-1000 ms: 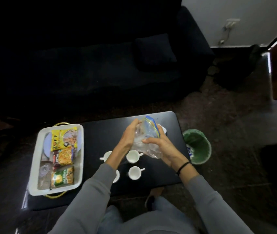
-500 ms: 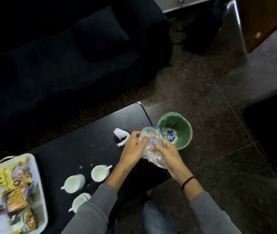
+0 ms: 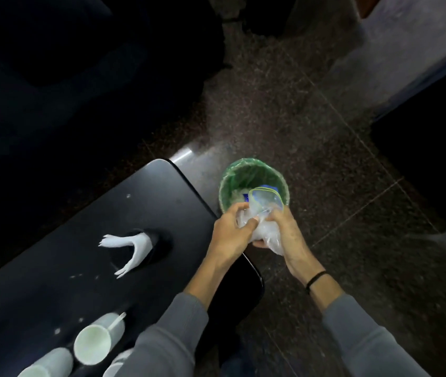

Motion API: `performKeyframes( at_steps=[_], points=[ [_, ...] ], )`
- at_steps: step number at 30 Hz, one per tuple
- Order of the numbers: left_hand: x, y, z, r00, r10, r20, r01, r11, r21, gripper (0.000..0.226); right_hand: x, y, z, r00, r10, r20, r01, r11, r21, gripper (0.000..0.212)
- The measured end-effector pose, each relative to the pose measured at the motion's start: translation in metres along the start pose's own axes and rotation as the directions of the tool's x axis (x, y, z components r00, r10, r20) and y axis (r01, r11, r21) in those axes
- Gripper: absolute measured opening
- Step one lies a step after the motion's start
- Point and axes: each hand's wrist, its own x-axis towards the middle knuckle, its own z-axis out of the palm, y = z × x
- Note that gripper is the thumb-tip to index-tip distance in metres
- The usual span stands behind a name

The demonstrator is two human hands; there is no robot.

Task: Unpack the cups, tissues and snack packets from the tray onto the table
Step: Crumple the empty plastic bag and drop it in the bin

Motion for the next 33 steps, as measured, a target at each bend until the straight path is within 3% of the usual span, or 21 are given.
performKeyframes(
  at_steps=[3, 5, 8, 10, 14, 15, 21, 25, 30, 33],
  points=[
    [0.028, -0.005, 0.013, 1.000, 0.002, 0.013, -0.002, 1.000, 0.021, 0.037, 0.035, 0.003, -0.006, 0.993, 0.073, 0.098, -0.087, 0.984, 0.153, 0.050],
    [0.044, -0.012, 0.018, 0.999, -0.004, 0.048, 0.003, 1.000, 0.014, 0.037, 0.060, 0.007, -0.010, 0.995, 0.084, 0.044, -0.091, 0.978, 0.186, 0.054],
    [0.056, -0.020, 0.024, 0.996, -0.025, 0.085, 0.022, 0.999, 0.027, 0.034, 0.077, 0.024, -0.016, 0.981, -0.040, -0.189, 0.025, 0.996, -0.083, 0.026],
    [0.065, -0.026, 0.026, 0.997, -0.045, 0.067, 0.041, 0.997, 0.061, 0.034, 0.084, 0.032, -0.014, 0.946, -0.085, -0.312, 0.017, 0.977, -0.213, 0.018],
    [0.127, -0.042, 0.063, 0.993, -0.099, 0.061, 0.094, 0.992, 0.083, 0.045, 0.152, 0.046, -0.031, 0.832, -0.050, -0.553, -0.075, 0.977, -0.201, 0.005],
    [0.132, -0.042, 0.061, 0.988, -0.139, 0.066, 0.134, 0.989, 0.066, 0.051, 0.157, 0.045, -0.028, 0.820, -0.024, -0.571, -0.112, 0.973, -0.202, 0.012],
    [0.163, -0.052, 0.060, 0.978, -0.193, 0.077, 0.188, 0.980, 0.067, 0.069, 0.186, 0.043, -0.026, 0.927, 0.169, -0.334, -0.172, 0.985, 0.020, 0.041],
    [0.177, -0.059, 0.061, 0.976, -0.210, 0.060, 0.205, 0.976, 0.080, 0.073, 0.197, 0.049, -0.038, 0.939, 0.235, -0.251, -0.228, 0.972, 0.058, 0.051],
    [0.174, -0.071, 0.056, 0.977, -0.208, 0.054, 0.203, 0.975, 0.086, 0.064, 0.186, 0.056, -0.047, 0.923, 0.229, -0.310, -0.236, 0.972, 0.018, 0.015],
    [0.162, -0.069, 0.053, 0.981, -0.193, 0.034, 0.190, 0.979, 0.079, 0.063, 0.171, 0.054, -0.041, 0.925, 0.163, -0.343, -0.184, 0.983, -0.029, 0.008]
  ],
)
